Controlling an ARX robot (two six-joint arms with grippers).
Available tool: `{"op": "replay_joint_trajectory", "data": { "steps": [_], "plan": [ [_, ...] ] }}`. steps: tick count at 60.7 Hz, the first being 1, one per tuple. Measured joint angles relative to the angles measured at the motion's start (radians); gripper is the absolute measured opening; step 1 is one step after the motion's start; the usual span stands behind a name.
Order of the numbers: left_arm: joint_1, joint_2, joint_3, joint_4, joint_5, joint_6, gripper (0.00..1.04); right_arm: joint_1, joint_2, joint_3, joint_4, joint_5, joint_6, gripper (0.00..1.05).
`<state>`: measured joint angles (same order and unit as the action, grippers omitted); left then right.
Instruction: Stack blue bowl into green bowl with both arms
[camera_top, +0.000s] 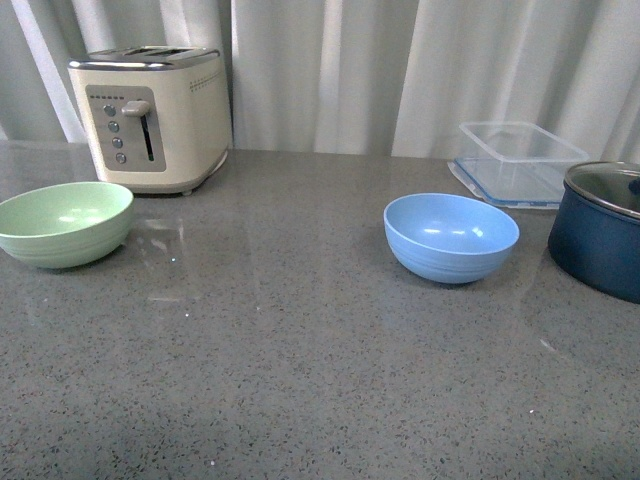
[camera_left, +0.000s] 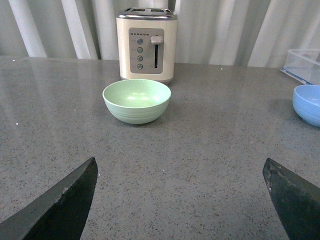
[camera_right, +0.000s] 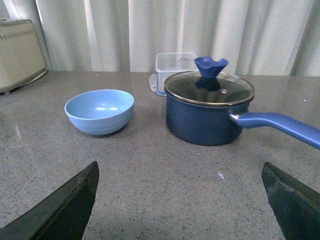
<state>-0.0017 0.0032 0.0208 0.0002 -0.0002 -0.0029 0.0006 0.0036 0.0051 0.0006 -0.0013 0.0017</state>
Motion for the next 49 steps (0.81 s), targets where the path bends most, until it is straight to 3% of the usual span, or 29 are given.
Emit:
{"op": "replay_joint_trajectory", "data": {
  "steps": [49],
  "plan": [
    [0.000, 0.000, 0.000, 0.000, 0.000, 0.000, 0.98, 0.000, 0.000, 0.000, 0.000, 0.000, 0.000, 0.95]
  ]
}}
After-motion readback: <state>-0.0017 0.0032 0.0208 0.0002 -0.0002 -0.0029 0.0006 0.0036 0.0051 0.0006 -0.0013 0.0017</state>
